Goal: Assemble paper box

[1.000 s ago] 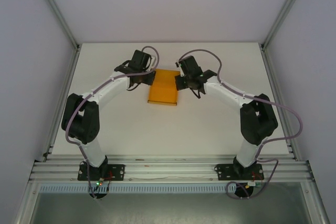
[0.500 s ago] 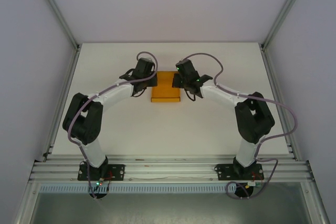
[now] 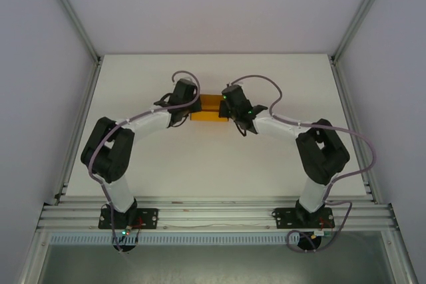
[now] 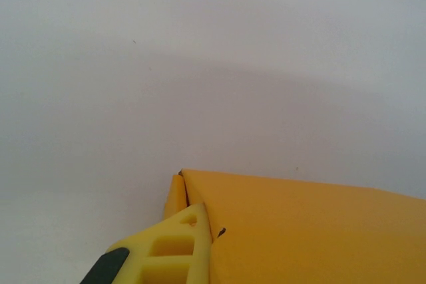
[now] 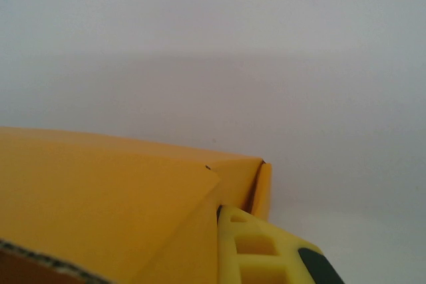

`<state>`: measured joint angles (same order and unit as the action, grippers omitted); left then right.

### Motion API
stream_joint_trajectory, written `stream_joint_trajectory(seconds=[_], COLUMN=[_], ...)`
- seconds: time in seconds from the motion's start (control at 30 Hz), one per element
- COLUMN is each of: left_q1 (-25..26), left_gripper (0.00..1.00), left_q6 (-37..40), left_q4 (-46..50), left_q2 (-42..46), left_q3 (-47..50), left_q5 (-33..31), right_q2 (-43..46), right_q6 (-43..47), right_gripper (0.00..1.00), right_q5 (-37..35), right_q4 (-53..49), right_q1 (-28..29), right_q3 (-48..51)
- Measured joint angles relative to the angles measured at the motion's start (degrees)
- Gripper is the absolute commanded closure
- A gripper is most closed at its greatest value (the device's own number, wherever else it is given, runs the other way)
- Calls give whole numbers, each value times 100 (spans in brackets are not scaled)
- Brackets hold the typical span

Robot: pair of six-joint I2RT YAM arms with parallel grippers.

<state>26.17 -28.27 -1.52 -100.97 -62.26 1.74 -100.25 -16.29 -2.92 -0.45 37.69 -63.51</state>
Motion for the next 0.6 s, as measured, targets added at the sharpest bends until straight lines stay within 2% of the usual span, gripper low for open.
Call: stream_joint_trajectory(seconds=[0.07,0.2,0.33,0.4,0.5,0.53,0.57,0.6], left_q1=[101,221,374,422,450,455,459,459], left_gripper=[96,77,63,48,19,6,0,0], left_q6=[122,313,321,352,330,310,299,280], left_q4=[-225,-756,-925,-916,-831,-798,-752,-671], left_q2=[142,535,901,981,1139,1211,1309,1447], left_q3=[254,933,1410,1460,1464,1467,1469,1471], left_q5=[-101,-107,164,229,273,286,295,291], right_q2=[98,321,398,402,404,411,422,435], right_q6=[87,310,595,743,890,916,949,968], right_gripper=[100,100,100,100,100,100,100,100], right_q5=[-90,-199,-380,-487,-595,-619,-640,-658], right_q4=[323,1080,1707,1934,2157,2203,2240,2267], right_q1=[15,122,199,249,341,365,387,407], right_q3=[289,925,1357,1493,1624,1659,1690,1720])
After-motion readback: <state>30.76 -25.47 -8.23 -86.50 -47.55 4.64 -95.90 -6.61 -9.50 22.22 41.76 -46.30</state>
